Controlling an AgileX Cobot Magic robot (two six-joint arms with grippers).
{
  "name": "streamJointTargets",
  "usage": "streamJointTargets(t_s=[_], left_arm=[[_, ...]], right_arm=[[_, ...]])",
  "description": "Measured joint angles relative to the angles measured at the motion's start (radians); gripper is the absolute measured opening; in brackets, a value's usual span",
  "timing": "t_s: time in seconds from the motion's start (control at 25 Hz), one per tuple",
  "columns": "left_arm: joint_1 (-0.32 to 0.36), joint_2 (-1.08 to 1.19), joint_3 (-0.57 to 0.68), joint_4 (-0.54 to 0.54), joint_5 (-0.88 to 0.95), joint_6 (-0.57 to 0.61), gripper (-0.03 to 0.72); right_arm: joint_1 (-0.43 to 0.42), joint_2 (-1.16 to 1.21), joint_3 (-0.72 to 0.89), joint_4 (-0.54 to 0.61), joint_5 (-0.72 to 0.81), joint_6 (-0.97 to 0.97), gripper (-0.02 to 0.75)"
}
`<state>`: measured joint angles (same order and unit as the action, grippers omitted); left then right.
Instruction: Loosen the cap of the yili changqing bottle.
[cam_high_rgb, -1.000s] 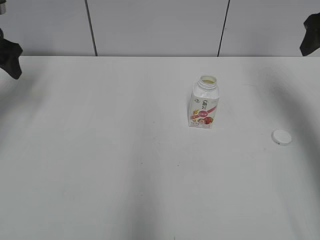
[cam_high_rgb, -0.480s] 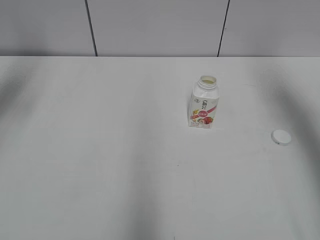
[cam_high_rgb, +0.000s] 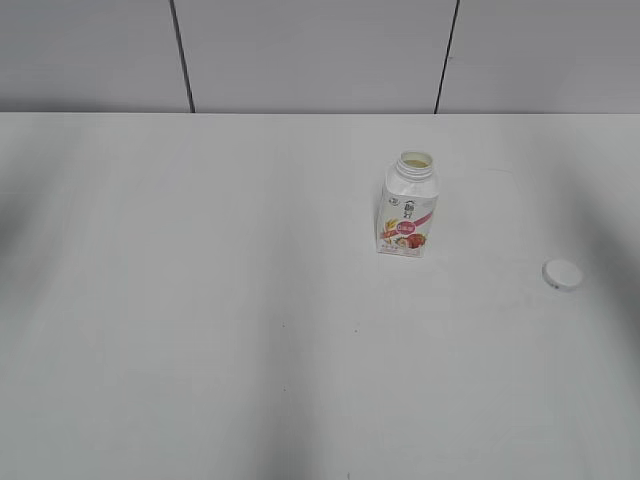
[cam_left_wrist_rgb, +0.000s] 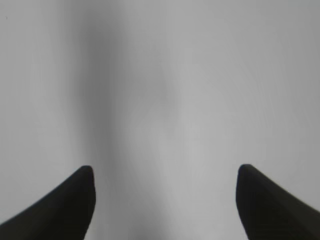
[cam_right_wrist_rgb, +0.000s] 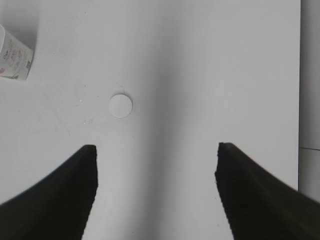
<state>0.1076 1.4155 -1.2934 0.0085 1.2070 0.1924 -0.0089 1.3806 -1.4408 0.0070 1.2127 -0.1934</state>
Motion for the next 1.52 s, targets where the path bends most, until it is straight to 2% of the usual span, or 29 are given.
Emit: streamJointTargets(t_s=[0.28,0.6,1.0,1.24,1.52], left_arm=[[0.000,-0.324,0.256,0.000,-0.029,0.000,0.527],[0.000,-0.694,0.438,0.001,-0.034,-0.034,0.526],[0.000,-1.049,0.700,-0.009,0.003,-0.085,0.526],[0.000,-1.236,0.757,-0.043,-0.118,-0.090,0.526],[0.000,-1.392,0.769,-0.061,-0.145,-0.091,0.526]], right_arm=[[0.000,-0.184,0.145,0.028,0.003,0.015,0.578],[0.000,-0.309,0.307,0.070,0.004,0.017,0.578],[0.000,-0.490,0.468,0.084,0.005,0.017,0.578],[0.000,-0.640,0.602,0.084,-0.006,0.017,0.578],[0.000,-0.798,0.758,0.077,-0.028,0.018,0.578]])
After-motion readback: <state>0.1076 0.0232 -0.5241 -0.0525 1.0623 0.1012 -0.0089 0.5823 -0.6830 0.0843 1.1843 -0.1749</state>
